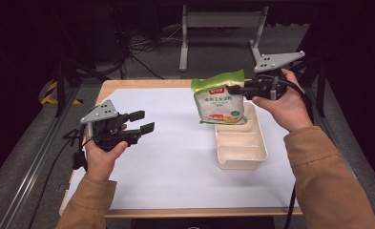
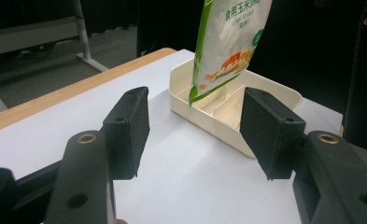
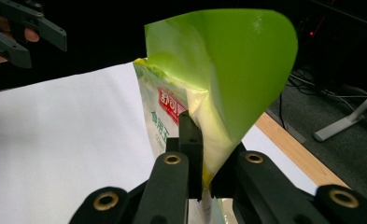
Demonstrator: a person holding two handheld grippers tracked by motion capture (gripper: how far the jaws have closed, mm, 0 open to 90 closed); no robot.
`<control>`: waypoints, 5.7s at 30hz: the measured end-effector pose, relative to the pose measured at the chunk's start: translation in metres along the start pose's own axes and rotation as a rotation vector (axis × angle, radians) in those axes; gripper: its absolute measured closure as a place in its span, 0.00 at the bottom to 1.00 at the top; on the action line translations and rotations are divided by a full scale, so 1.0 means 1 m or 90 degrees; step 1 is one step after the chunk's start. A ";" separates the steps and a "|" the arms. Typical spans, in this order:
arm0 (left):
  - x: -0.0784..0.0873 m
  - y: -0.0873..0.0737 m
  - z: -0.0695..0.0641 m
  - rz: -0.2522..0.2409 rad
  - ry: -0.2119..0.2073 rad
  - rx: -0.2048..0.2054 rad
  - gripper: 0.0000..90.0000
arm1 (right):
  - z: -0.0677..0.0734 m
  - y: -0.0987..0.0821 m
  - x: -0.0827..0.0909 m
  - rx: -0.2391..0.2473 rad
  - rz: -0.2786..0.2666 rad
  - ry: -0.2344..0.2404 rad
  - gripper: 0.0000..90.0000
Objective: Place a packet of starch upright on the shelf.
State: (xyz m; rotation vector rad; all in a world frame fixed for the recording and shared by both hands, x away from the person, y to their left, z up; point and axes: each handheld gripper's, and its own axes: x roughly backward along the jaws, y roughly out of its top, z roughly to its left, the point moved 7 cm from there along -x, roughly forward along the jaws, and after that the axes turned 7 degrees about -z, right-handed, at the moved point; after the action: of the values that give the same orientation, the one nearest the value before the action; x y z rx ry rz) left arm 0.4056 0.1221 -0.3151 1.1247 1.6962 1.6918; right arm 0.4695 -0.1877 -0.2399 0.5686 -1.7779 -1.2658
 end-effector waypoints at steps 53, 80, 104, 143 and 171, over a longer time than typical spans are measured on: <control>0.014 -0.017 0.013 0.014 0.050 0.034 0.41 | -0.042 -0.054 0.012 -0.054 -0.015 -0.014 0.95; 0.012 -0.021 0.016 0.020 0.052 0.045 0.41 | -0.053 -0.112 -0.002 -0.135 -0.049 -0.007 0.95; 0.006 -0.027 0.021 0.036 0.051 0.052 0.40 | -0.055 -0.151 0.004 -0.148 0.004 -0.070 0.94; 0.021 -0.052 0.018 0.057 0.095 0.020 0.40 | -0.019 -0.150 0.104 -0.116 -0.078 -0.201 0.28; 0.042 -0.125 0.030 0.129 0.131 0.028 0.39 | 0.012 -0.233 0.075 -0.157 -0.096 -0.132 0.20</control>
State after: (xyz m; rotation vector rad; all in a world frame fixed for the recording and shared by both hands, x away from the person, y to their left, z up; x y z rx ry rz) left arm 0.3813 0.1864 -0.4315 1.2132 1.8005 1.9632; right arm 0.3935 -0.3274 -0.4263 0.4504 -1.7347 -1.6719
